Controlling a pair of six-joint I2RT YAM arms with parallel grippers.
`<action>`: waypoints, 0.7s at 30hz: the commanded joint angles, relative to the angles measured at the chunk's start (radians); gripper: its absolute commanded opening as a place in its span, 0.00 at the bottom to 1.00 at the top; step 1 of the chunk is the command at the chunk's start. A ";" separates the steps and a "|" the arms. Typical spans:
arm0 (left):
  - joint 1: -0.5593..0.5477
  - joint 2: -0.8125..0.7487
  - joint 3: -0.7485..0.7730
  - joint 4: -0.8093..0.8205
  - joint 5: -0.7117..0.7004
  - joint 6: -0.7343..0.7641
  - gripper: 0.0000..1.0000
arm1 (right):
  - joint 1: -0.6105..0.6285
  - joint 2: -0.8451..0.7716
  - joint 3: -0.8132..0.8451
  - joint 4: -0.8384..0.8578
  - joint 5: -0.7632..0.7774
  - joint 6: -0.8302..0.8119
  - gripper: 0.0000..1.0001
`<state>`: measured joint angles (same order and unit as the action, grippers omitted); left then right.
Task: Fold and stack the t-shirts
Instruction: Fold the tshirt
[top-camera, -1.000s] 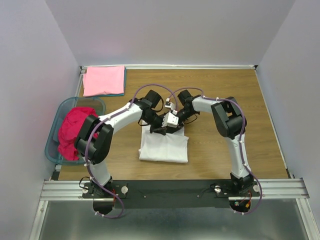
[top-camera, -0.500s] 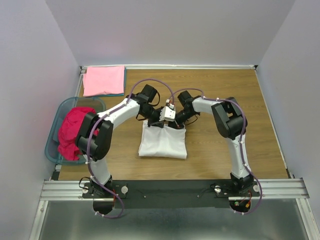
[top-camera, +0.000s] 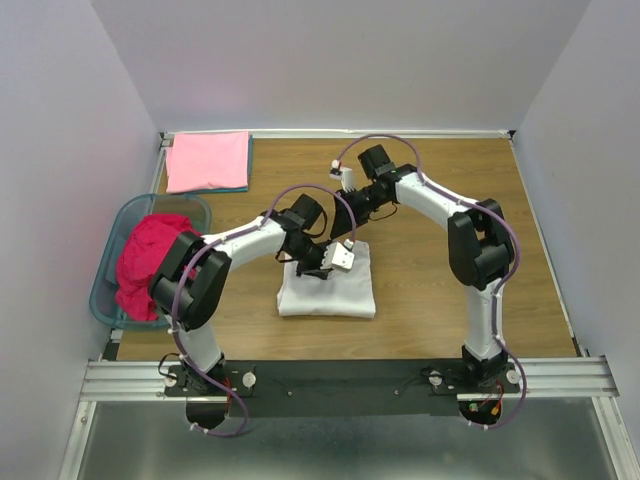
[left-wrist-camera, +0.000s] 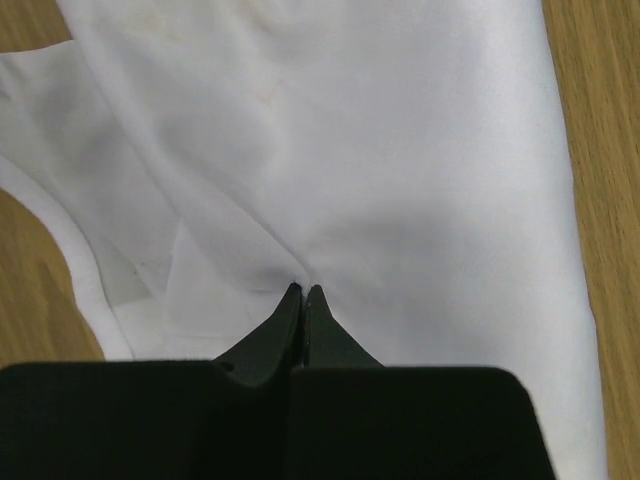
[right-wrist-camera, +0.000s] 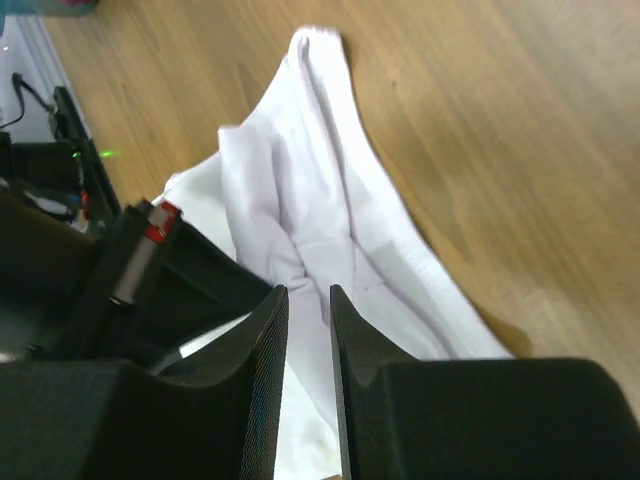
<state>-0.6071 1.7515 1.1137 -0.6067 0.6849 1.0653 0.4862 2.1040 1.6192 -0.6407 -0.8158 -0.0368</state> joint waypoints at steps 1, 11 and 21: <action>-0.032 0.035 -0.008 0.042 -0.035 -0.005 0.00 | 0.002 -0.001 0.047 -0.039 0.086 -0.048 0.30; -0.164 0.033 -0.064 -0.016 0.051 0.022 0.00 | 0.002 0.001 -0.008 -0.079 0.040 -0.123 0.30; -0.186 -0.070 -0.068 -0.085 0.079 0.022 0.00 | 0.002 0.014 -0.165 -0.168 -0.086 -0.274 0.24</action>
<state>-0.7898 1.7329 1.0405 -0.6216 0.7284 1.0775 0.4862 2.1021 1.5089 -0.7376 -0.8177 -0.2195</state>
